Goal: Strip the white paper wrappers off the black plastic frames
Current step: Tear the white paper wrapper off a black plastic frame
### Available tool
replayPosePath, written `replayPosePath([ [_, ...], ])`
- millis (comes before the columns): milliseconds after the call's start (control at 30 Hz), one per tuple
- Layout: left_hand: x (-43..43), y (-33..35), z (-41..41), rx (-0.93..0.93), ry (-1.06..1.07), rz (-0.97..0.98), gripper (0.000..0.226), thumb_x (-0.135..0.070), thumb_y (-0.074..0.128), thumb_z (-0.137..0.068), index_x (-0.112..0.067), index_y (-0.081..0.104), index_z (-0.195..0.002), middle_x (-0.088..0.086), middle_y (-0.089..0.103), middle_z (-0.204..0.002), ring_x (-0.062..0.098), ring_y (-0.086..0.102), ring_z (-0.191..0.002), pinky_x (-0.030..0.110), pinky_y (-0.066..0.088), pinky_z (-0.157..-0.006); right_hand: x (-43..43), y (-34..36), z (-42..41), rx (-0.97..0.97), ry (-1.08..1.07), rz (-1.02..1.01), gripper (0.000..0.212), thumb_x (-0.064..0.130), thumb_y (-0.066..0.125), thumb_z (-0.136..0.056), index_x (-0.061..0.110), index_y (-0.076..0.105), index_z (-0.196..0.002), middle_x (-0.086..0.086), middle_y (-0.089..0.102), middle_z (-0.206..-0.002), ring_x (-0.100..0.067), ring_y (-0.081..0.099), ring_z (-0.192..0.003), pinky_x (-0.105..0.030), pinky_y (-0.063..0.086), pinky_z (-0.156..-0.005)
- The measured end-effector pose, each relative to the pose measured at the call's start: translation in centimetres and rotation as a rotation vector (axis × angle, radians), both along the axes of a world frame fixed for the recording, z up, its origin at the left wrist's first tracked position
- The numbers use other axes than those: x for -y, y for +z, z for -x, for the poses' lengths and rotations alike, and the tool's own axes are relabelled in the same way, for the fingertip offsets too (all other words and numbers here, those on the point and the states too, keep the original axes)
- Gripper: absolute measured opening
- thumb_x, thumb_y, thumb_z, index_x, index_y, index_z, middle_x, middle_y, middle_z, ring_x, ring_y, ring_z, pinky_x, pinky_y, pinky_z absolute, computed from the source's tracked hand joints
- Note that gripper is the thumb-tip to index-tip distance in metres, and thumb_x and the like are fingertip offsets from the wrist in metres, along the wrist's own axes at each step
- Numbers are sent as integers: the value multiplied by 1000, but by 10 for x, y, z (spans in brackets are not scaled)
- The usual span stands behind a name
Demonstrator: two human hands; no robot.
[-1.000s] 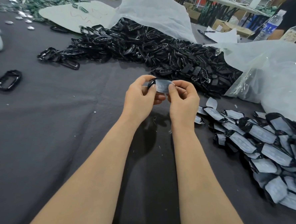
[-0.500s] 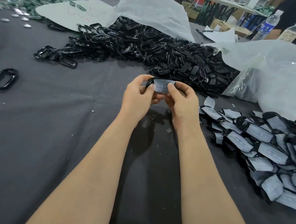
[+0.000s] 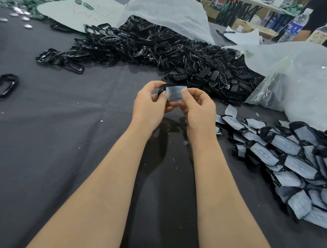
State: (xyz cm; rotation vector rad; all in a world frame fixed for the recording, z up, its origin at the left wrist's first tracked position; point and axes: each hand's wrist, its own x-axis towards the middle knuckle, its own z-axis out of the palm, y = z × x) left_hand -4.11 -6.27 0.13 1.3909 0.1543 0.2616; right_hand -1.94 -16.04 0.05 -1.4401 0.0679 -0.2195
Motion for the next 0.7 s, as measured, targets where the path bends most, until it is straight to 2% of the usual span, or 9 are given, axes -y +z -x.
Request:
replayPosePath([
  [67,1,0,1,3,-26,8,20,-6,49,-97,-22,55,-108,4,71,-82,9,71,-70,15,54,-64,0,-1,-1,-10,-14,-71,16,4,60,-91,13,56,-78,-3,58,-79,-24,57,-77,-27,51,-70],
  [167,2,1,1,5,-67,54,19,-5,49,-97,-22,55,-104,6,72,-84,12,72,-74,16,55,-65,-1,-2,-2,12,-72,-115,18,2,60,-90,13,56,-77,-4,59,-79,-19,58,-72,-26,51,-67],
  [300,4,2,2,22,-117,98,20,-4,48,-97,-22,54,-97,8,72,-85,14,73,-77,17,56,-68,-4,-3,-2,37,-153,-71,18,3,62,-89,15,57,-77,-2,60,-79,-17,58,-78,-36,51,-79],
  [467,6,4,3,25,-143,104,20,-3,48,-97,-22,53,-96,5,72,-81,13,73,-76,18,57,-69,-4,-1,0,38,-184,-120,18,3,63,-88,16,53,-80,-4,57,-82,-23,56,-83,-37,49,-82],
  [533,5,4,3,29,-142,107,20,-2,47,-98,-21,53,-96,6,72,-81,13,72,-75,20,58,-71,-3,1,-1,5,-141,-195,17,2,62,-89,15,53,-87,-4,57,-84,-19,57,-78,-32,50,-78],
  [633,3,5,4,42,-130,87,20,-3,47,-98,-22,53,-96,5,71,-82,12,72,-73,19,57,-70,0,4,-2,-90,-17,-313,11,3,60,-91,12,55,-88,-6,60,-83,-11,57,-62,-18,51,-59],
  [700,2,5,4,50,-118,79,20,-3,48,-97,-23,54,-97,3,71,-80,10,72,-72,17,56,-67,3,5,-1,-143,49,-314,9,7,60,-92,11,57,-85,-5,60,-77,-8,56,-56,-17,50,-58],
])
